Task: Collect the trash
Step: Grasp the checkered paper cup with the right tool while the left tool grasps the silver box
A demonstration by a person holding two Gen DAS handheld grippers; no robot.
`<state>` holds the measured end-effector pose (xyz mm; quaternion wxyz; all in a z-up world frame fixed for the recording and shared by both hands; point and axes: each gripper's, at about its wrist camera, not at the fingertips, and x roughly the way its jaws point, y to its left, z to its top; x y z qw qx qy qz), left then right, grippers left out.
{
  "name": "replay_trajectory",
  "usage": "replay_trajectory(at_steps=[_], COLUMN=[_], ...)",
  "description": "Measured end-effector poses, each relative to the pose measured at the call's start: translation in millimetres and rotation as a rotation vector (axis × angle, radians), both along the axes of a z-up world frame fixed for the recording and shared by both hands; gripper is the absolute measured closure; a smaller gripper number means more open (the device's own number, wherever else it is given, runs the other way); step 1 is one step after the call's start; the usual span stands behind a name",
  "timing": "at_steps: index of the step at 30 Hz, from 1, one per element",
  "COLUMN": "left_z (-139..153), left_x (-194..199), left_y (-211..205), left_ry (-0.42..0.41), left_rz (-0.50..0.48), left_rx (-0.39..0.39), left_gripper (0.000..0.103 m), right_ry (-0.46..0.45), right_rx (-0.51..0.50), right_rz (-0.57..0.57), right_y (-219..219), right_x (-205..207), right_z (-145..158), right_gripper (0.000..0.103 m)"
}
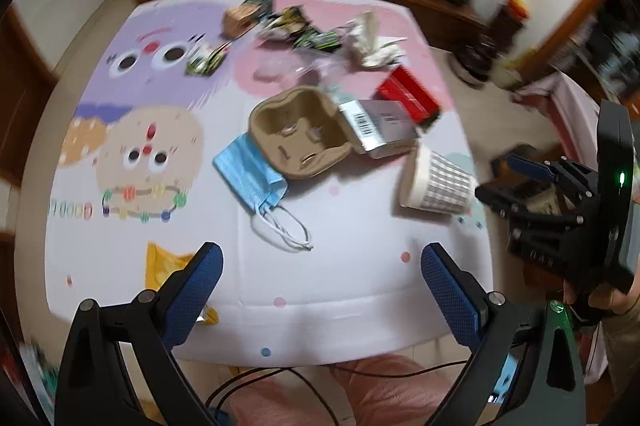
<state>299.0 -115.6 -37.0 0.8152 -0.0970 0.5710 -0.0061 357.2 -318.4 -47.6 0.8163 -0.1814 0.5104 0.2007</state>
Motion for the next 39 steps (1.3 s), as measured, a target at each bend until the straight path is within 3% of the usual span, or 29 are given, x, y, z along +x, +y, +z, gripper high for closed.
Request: replay_trajectory(at_steps=[4,10,20,24,30,39], left_z=[-16.9,-31.8,-34.1,-35.6,-30.4,-29.9], left_x=[1.5,3.0,13.6,16.7,22.7,45.6], left_y=[-3.8,-13.3,-22.2,-24.4,-26.4,-26.3], left_ry=[0.047,0.087,0.096,0.097,0.058,0.038], left_rz=[0.105,0.187,0.245,0.256,0.286,0.339], left_rx=[-0.004,-0.002,-0.003,-0.018,-0.095,-0.201], left_gripper=[0.004,0.004,0.004,0.004,0.004,0.004], right_ry=[0.037,0.033,-0.117,-0.156,-0.140,0.041], right_rx=[-0.066,-0.155,-0.279,-0.286,-0.213,0.093], right_rz=[0.200,0.390,0.504,0.516,0.491,0.298], right_y=[16.2,34.9,44.6,45.4,37.1,-2.7], right_x=[6.9,-2.9,-16.9,-16.2,-8.4,35.4], right_z=[-27.5,-57.4,-80.7,-82.7,-71.2,-34.2], right_gripper=[0.042,0.042,0.042,0.050,0.061,0.064])
